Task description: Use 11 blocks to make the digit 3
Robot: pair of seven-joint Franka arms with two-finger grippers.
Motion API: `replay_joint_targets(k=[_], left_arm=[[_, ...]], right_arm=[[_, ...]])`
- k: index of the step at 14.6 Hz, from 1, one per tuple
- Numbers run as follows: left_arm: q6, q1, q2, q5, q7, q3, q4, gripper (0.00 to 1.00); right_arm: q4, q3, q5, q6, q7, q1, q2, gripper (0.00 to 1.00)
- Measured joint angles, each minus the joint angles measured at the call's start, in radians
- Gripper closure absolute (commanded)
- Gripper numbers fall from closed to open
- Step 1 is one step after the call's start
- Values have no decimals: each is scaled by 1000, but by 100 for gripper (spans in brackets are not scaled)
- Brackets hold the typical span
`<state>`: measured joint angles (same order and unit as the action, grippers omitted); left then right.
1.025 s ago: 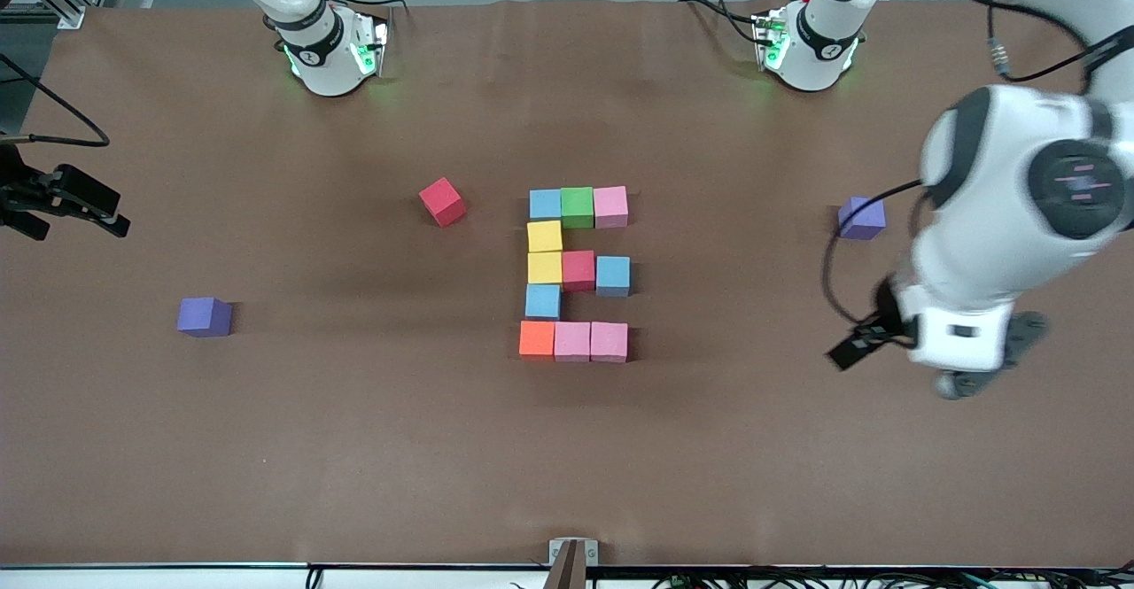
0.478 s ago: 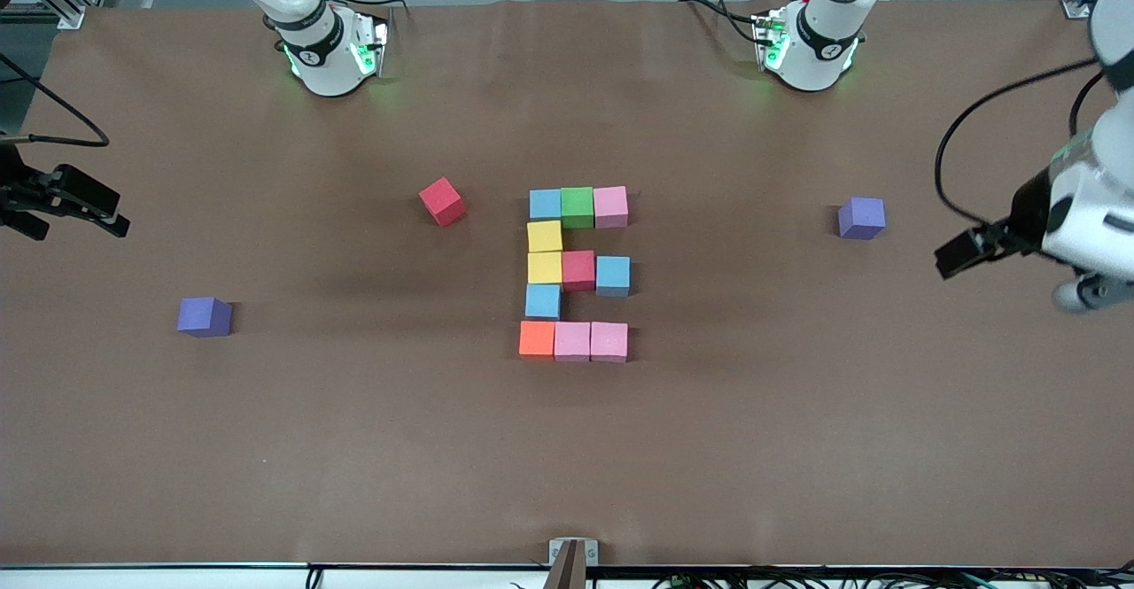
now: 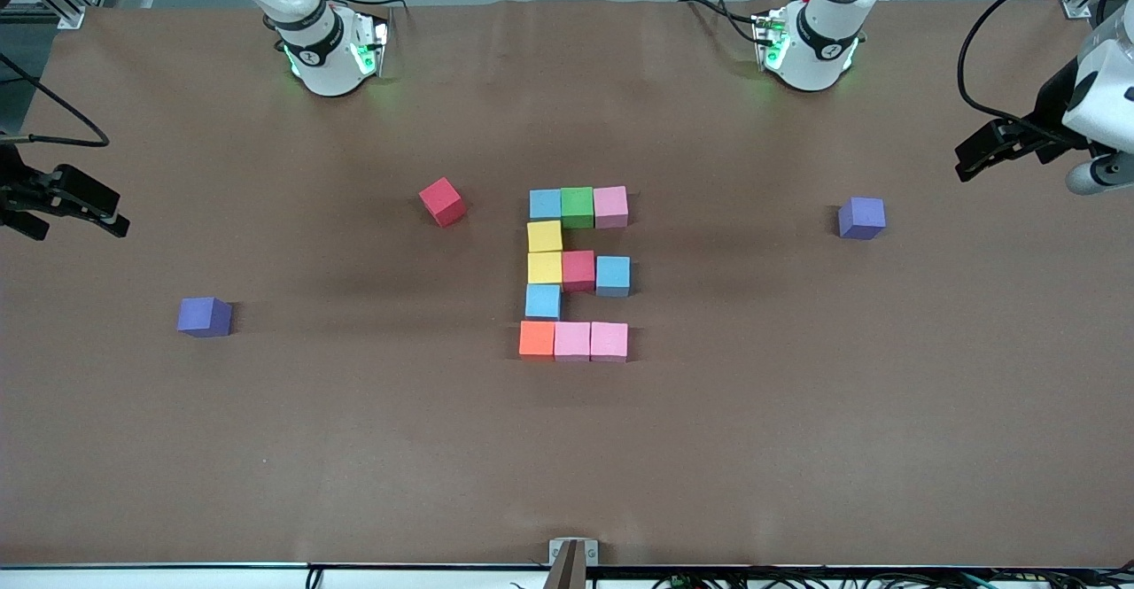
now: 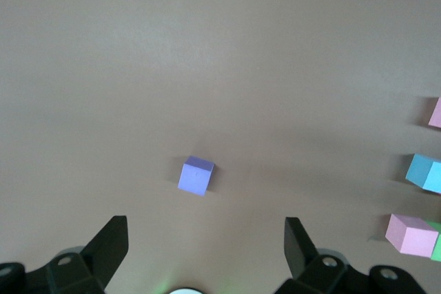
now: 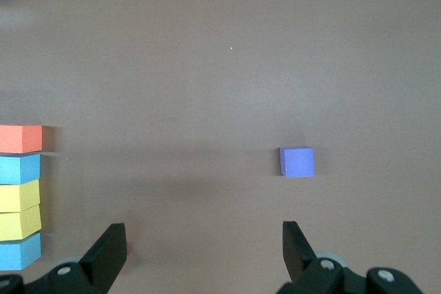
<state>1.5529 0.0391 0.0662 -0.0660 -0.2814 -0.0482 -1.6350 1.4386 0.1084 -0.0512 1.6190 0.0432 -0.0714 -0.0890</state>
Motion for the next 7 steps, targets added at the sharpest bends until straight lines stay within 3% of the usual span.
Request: replay_joint_targets(k=[3,7], left_arm=[[73,1,0,2,28,4,-46,0],[72,9,7,3,30,-38,-53,0]], right_arm=[[0,0,0,0,0,0,0,0],[0,0,0,0,0,0,0,0]])
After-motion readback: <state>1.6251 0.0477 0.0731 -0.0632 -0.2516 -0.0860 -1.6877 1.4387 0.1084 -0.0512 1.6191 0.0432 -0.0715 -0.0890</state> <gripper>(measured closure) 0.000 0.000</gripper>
